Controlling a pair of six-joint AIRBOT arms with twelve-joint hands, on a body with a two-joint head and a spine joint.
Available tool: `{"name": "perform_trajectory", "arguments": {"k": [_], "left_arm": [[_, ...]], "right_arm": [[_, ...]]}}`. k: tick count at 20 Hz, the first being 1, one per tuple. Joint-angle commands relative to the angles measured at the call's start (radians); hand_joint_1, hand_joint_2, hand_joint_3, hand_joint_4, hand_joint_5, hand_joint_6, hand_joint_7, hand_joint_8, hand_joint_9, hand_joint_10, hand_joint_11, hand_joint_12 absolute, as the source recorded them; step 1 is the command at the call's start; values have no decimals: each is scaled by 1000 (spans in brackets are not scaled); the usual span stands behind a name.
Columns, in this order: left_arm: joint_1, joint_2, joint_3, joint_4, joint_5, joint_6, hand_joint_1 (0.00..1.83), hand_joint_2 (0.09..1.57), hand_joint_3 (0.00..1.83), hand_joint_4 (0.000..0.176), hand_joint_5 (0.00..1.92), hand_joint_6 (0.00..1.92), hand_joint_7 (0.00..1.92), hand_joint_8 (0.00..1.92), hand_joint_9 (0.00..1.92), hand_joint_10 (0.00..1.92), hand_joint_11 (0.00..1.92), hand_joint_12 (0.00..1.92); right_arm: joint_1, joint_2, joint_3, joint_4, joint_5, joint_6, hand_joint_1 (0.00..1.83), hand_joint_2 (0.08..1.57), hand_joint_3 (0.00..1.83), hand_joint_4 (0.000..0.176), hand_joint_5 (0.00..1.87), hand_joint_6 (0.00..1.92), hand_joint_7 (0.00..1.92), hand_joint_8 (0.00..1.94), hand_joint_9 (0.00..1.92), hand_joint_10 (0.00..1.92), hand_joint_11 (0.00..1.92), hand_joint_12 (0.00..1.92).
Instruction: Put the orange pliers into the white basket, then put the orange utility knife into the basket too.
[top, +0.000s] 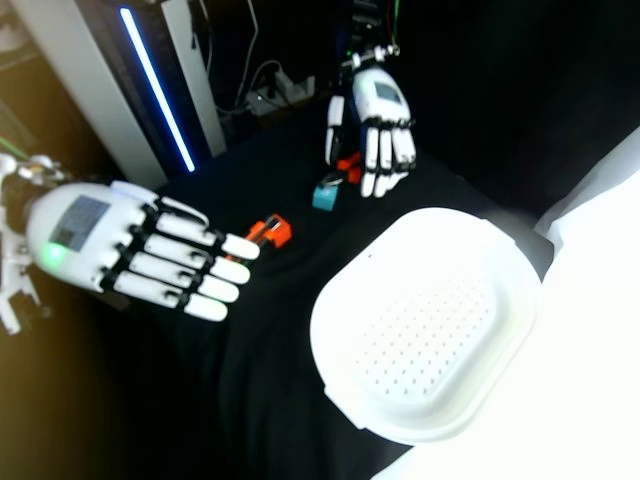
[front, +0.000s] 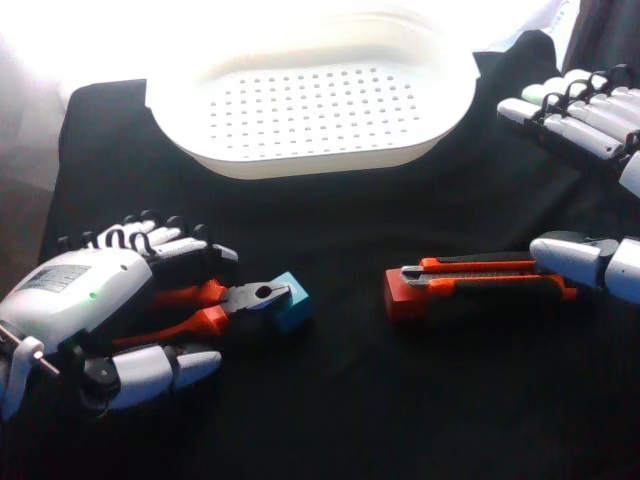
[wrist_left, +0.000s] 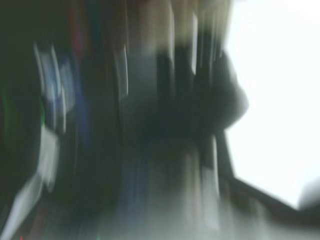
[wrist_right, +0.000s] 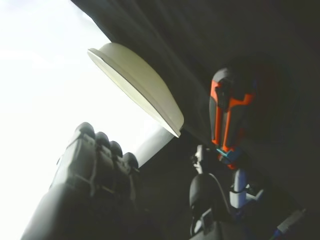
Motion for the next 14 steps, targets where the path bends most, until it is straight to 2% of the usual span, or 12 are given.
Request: {"name": "perform_trajectory", "arguments": {"k": [1,4,5,6,7,8,9,10,12,13,14], "left_arm": [[-1,-17,-9,19,-73,-34,834,1139,2,53,194,681,98,819,0,1053,0,1526],[2,-23,-3,10,-70,-34,829,1157,4,30,237,628,154,782,0,1178,0,1597],[2,-27,2,7,-66,-34,857,1177,9,20,265,632,171,791,24,1198,0,1593],[2,-32,7,6,-62,-34,910,1190,5,0,310,634,187,854,56,1222,0,1618],[2,-35,10,6,-58,-34,998,1212,4,0,326,755,201,1047,137,1365,0,1756],[0,-37,16,5,-56,-34,1041,1226,3,0,292,949,211,1205,191,1492,77,1833],[-2,-38,19,4,-55,-34,1000,1399,0,0,392,1561,412,1739,213,1815,292,1903],[-4,-37,20,3,-55,-34,984,1441,0,2,402,1710,436,1870,248,1900,382,1917],[-7,-36,21,3,-57,-34,974,1459,2,3,393,1770,438,1919,287,1920,401,1921],[-7,-35,20,3,-60,-34,975,1459,1,2,400,1764,433,1921,335,1921,461,1921],[-7,-31,15,5,-74,-34,989,1451,0,0,425,1729,433,1921,389,1921,533,1921]], "right_arm": [[10,-2,3,-3,119,-1,425,1296,5,17,0,0,0,0,0,0,0,0],[10,-2,3,-3,119,-1,391,1302,5,24,0,0,0,0,0,0,0,0],[10,-2,3,-3,119,-1,402,1306,6,15,0,0,0,0,0,0,0,0],[10,-2,3,-3,119,-1,409,1310,7,10,0,0,0,0,0,0,0,0],[10,-2,3,-3,119,-1,401,1311,6,19,0,0,0,0,0,0,0,0],[10,-2,3,-3,119,-1,407,1313,6,12,0,0,0,0,0,0,0,0],[10,-2,3,-3,119,-1,406,1309,4,9,0,0,0,0,0,0,0,0],[10,-2,3,-3,119,-1,398,1312,4,14,0,0,0,0,0,0,0,0],[10,-2,3,-3,119,-1,371,1316,5,13,0,0,0,0,0,0,0,0],[10,-2,3,-3,119,-1,349,1319,5,5,0,0,0,0,0,0,0,0],[10,-2,3,-3,119,-1,355,1317,4,10,0,0,0,0,0,0,0,0]]}}
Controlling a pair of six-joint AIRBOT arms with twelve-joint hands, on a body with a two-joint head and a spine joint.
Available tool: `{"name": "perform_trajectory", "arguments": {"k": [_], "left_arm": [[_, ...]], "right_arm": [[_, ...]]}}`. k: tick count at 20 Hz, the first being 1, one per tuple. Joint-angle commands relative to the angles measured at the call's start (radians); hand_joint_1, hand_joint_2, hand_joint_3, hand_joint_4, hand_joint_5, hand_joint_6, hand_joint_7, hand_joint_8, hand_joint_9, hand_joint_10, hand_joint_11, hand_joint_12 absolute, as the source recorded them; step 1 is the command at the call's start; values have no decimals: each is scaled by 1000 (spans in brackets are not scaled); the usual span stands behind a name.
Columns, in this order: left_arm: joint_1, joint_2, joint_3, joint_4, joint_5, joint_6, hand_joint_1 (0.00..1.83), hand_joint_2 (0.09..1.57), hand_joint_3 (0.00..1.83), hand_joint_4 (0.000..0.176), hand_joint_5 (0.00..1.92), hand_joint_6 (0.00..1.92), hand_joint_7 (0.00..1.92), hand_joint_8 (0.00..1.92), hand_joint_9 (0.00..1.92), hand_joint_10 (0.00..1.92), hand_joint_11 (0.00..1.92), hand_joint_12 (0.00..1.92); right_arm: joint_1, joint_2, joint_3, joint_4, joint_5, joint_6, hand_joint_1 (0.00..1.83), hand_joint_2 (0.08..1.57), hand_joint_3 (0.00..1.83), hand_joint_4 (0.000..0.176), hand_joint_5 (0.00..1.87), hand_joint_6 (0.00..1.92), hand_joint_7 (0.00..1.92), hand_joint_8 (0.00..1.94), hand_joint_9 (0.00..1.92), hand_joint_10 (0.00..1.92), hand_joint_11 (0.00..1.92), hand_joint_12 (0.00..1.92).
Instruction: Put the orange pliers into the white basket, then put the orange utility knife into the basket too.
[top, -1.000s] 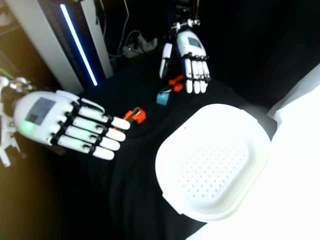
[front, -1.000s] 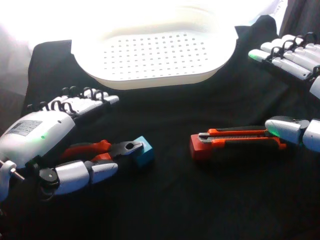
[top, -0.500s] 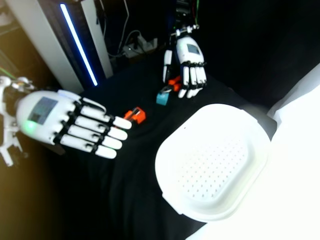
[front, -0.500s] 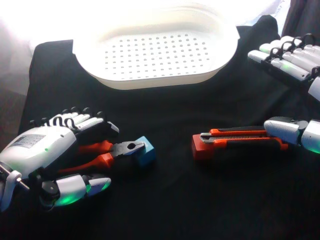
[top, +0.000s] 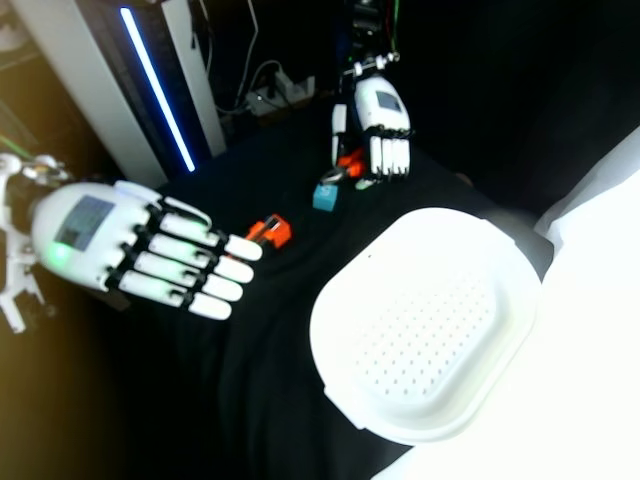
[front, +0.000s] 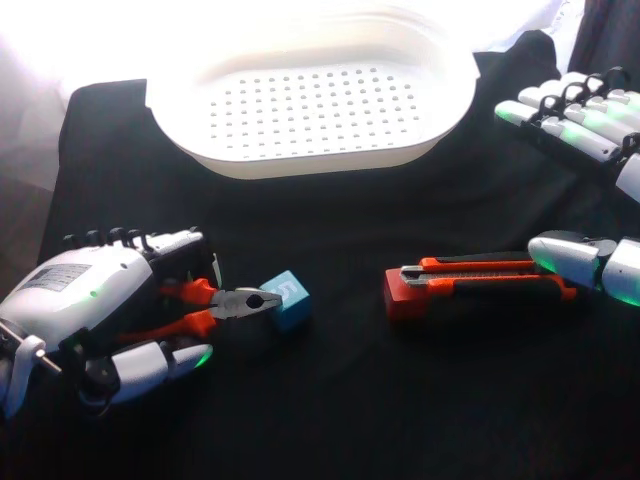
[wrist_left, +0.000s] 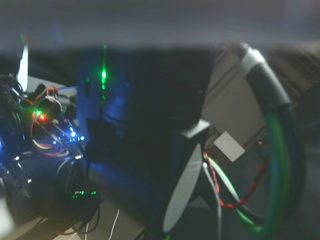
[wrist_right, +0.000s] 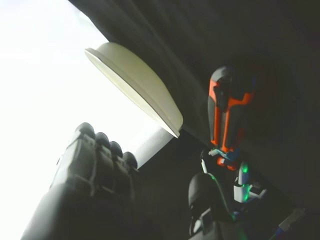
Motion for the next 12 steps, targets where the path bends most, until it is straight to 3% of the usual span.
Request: {"name": "perform_trajectory", "arguments": {"k": [1,2,4,6,7,9,10,11,12], "left_arm": [[-7,-8,-12,15,-77,-27,986,1451,0,0,440,1725,420,1921,404,1921,554,1921],[-10,2,-20,25,-104,-27,957,1467,4,18,417,1790,394,1921,317,1921,486,1921],[-11,19,-30,38,-139,-27,957,1469,2,17,405,1797,406,1921,346,1921,510,1921],[-11,40,-44,59,-179,-27,930,1485,4,28,384,1851,378,1921,289,1921,437,1921],[-12,54,-53,73,-201,-27,1141,1454,2,0,363,1846,347,1857,438,1921,410,1921],[-18,79,-64,96,-236,-30,1198,1441,0,0,356,1823,350,1829,494,1921,467,1921],[-25,92,-68,106,-253,-31,990,1474,5,9,368,1856,382,1886,350,1909,467,1921],[-36,106,-68,113,-262,-31,1158,1448,3,0,354,1823,353,1869,465,1919,498,1921],[-51,114,-61,116,-258,-31,1195,1441,1,0,351,1814,359,1854,488,1921,484,1921]], "right_arm": [[10,1,2,-3,119,-1,394,1314,1,18,0,0,0,0,0,0,0,0],[10,1,2,-3,119,-1,406,1309,0,17,0,0,0,0,0,0,0,0],[10,1,2,-3,119,-1,409,1309,0,19,0,0,0,0,0,0,0,0],[10,1,2,-3,119,-1,412,1318,2,23,0,0,0,0,0,0,0,0],[10,1,2,-3,119,-1,396,1321,3,3,0,0,0,0,0,0,0,0],[10,1,2,-3,119,-1,427,1313,0,0,0,0,0,0,0,0,0,0],[10,1,2,-2,119,-1,420,1313,0,0,0,0,0,0,0,0,0,0],[10,1,2,-1,119,-1,415,1313,0,0,0,0,0,0,0,0,0,0],[10,1,2,-1,119,-1,427,1314,0,0,0,0,0,0,0,0,0,0]]}}
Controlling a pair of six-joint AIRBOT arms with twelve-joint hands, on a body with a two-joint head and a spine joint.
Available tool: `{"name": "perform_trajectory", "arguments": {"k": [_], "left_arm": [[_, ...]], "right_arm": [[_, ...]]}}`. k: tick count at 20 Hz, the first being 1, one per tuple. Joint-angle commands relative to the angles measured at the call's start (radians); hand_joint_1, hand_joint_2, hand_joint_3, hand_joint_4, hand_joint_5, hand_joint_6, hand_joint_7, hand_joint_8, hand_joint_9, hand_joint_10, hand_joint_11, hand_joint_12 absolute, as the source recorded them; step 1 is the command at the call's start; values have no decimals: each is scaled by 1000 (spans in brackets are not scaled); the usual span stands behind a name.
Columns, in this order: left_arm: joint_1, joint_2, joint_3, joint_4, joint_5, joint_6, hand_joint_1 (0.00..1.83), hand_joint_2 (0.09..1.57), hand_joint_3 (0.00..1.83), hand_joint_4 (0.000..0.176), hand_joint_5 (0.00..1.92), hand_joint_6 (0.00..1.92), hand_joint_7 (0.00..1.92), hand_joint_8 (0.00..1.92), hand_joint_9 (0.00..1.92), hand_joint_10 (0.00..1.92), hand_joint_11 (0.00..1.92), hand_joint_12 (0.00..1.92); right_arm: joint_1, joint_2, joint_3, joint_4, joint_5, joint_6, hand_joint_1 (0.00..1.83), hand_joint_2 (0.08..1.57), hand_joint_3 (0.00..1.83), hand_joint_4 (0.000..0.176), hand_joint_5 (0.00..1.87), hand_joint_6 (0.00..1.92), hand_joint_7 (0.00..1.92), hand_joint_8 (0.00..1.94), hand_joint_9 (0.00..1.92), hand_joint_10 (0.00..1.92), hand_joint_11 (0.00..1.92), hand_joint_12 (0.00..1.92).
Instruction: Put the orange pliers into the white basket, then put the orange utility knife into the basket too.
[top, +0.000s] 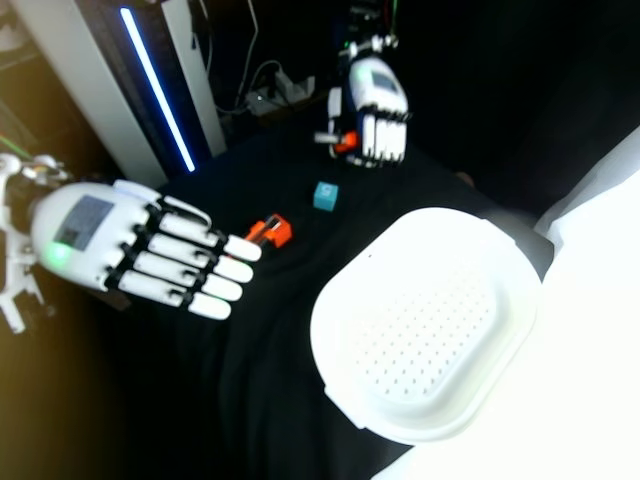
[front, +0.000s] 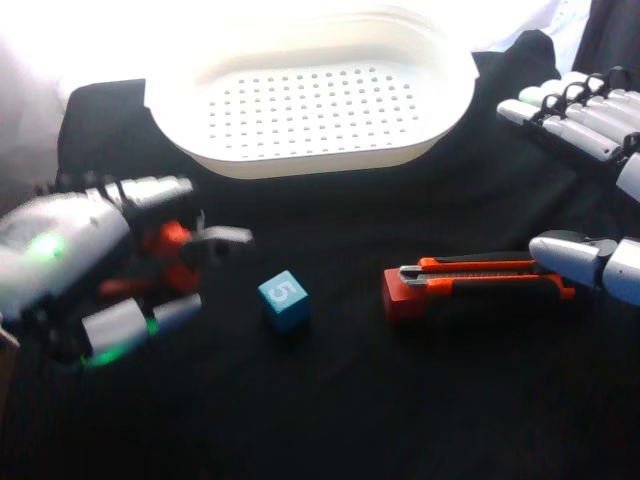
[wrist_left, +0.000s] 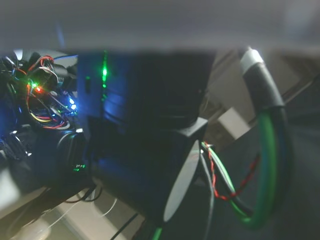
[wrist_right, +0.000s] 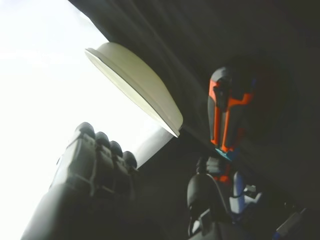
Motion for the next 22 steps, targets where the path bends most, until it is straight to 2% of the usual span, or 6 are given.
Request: {"name": "perform_trajectory", "arguments": {"k": [1,4,7,10,20,22], "left_arm": [[-27,4,10,27,-137,-7,1215,1432,0,0,321,1793,421,1833,502,1921,464,1921],[-116,-2,57,32,-60,-6,1003,1432,0,6,408,1766,503,1812,395,1836,324,1921],[-240,-32,125,38,44,7,995,1448,2,0,385,1734,485,1899,569,1910,831,1921],[-402,-110,229,8,244,85,995,1438,0,2,383,1779,499,1807,354,1701,357,1921],[-630,-402,578,-222,684,341,1023,1416,1,0,427,1700,509,1812,362,1775,411,1921],[-635,-423,600,-289,718,410,988,1397,0,0,475,1705,293,1309,309,1488,285,1829]], "right_arm": [[10,1,2,-2,120,-1,434,1319,2,0,0,0,0,0,0,0,0,0],[10,1,2,-1,117,-1,436,1311,0,0,0,0,0,0,0,0,0,0],[10,1,2,-1,112,-1,426,1317,1,0,0,0,0,0,0,0,0,0],[8,1,1,-2,109,-1,399,1315,0,0,0,0,0,0,0,0,0,0],[7,-13,9,-21,79,-1,447,1321,1,8,0,0,0,0,0,0,0,0],[7,-14,9,-20,78,-1,463,1327,3,11,0,0,0,0,0,0,0,0]]}}
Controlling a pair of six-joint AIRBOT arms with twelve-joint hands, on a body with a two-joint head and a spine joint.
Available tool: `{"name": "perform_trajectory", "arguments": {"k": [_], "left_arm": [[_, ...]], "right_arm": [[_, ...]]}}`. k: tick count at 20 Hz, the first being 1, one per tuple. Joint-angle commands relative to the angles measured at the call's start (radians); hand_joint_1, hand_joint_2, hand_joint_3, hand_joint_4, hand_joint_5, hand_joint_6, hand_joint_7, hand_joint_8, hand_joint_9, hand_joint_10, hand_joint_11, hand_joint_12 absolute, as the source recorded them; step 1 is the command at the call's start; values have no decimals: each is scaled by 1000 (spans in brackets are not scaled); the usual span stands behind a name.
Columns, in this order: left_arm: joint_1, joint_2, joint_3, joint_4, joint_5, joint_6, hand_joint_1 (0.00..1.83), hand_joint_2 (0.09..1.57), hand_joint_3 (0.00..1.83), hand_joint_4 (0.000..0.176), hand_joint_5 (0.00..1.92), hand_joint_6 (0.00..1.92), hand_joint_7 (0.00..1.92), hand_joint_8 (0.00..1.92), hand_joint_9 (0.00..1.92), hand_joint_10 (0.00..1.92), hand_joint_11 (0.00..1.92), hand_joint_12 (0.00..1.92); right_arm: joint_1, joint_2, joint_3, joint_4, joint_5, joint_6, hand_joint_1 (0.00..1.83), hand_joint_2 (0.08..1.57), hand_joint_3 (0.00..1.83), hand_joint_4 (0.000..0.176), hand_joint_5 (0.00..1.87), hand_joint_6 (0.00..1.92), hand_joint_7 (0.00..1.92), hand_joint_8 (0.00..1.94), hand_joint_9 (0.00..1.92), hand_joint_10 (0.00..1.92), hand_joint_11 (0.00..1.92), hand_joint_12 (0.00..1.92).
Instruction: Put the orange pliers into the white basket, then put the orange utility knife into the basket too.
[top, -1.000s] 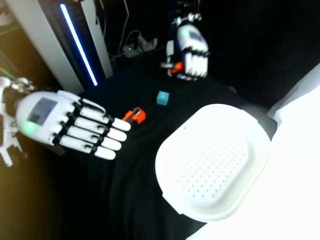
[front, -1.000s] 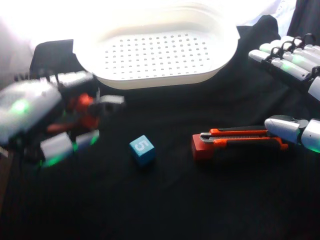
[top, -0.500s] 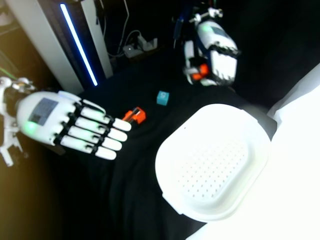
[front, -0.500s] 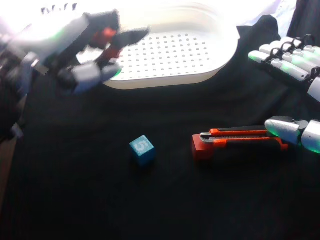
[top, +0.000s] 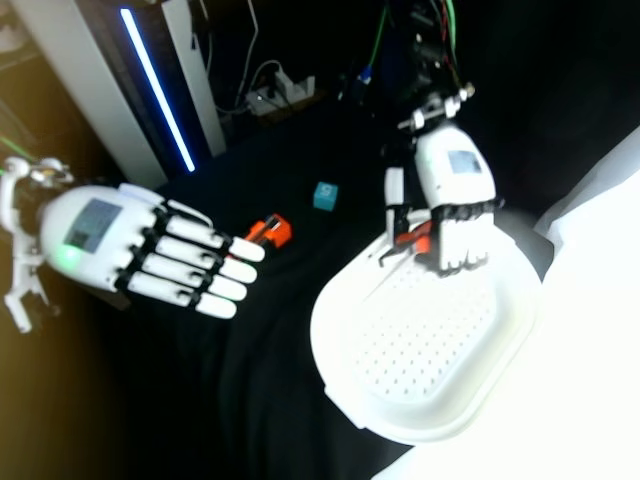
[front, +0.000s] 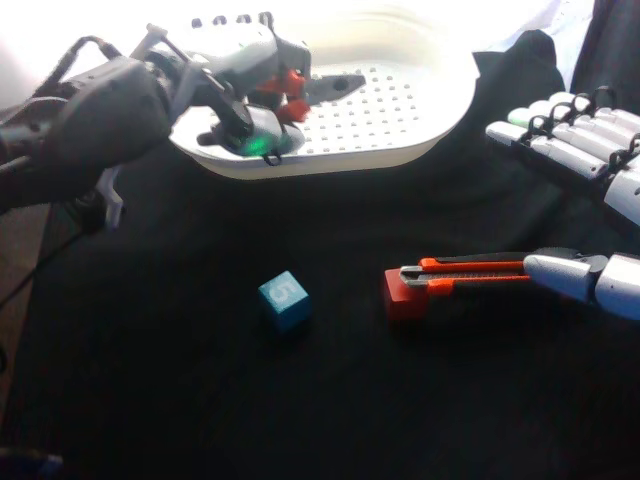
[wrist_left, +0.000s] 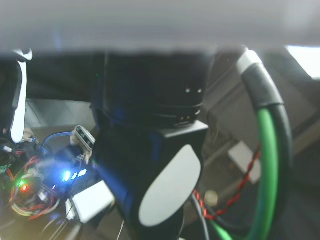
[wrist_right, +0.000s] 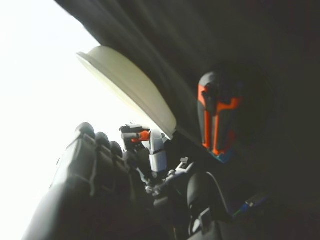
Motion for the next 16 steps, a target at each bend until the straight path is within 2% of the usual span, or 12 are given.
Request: {"name": "perform_trajectory", "arguments": {"k": [1,3,4,5,6,7,8,10,11,12,15,16], "left_arm": [[-20,-8,17,9,-87,2,1003,1322,0,0,157,1050,203,910,180,1190,90,1729],[-16,-20,32,0,-73,2,914,1251,0,0,176,153,248,88,184,369,0,1349],[-16,-23,35,-4,-70,2,914,1251,0,0,176,153,248,88,184,369,0,1349],[-16,-24,38,-4,-69,3,741,1207,0,47,43,15,20,3,14,36,0,649],[-18,-24,39,-4,-67,3,649,1171,0,71,8,2,3,0,2,6,0,297],[-20,-23,39,-4,-67,3,649,1171,0,71,8,2,3,0,2,6,0,297],[-21,-19,34,-3,-78,3,443,1121,0,104,0,0,0,0,0,0,0,13],[-21,18,-14,19,-134,3,367,1119,0,115,0,0,0,0,0,0,0,2],[-20,52,-59,46,-182,3,287,1179,16,97,0,0,0,0,0,0,0,0],[-13,98,-119,83,-237,3,267,1184,15,62,0,0,0,0,0,0,0,0],[16,170,-202,151,-344,-61,235,1162,1,134,0,0,0,0,0,0,0,0],[40,200,-239,192,-408,-118,187,1178,7,130,0,0,0,0,0,0,0,0]], "right_arm": [[8,-2,6,-7,119,-1,457,1332,4,7,0,0,0,0,0,0,0,0],[8,-3,6,-7,119,-1,440,1338,5,0,0,0,0,0,0,0,0,0],[8,-3,6,-7,119,-1,440,1338,5,0,0,0,0,0,0,0,0,0],[8,-3,7,-7,119,-1,436,1342,6,0,0,0,0,0,0,0,0,0],[8,-3,7,-7,119,-1,447,1341,4,0,0,0,0,0,0,0,0,0],[8,-3,7,-7,119,-1,447,1341,4,0,0,0,0,0,0,0,0,0],[8,-3,7,-7,119,-1,434,1340,2,2,0,0,0,0,0,0,0,0],[8,-2,4,-11,120,-1,441,1339,1,5,0,0,0,0,0,0,0,0],[8,0,-1,-21,120,0,466,1308,0,26,0,0,0,0,0,0,0,0],[8,1,-3,-33,120,5,458,1282,0,21,0,0,0,0,0,0,0,0],[8,-1,-3,-37,117,15,481,1226,0,10,0,0,0,0,0,0,0,0],[8,-4,-1,-37,106,15,540,1210,0,30,0,0,0,0,0,0,8,4]]}}
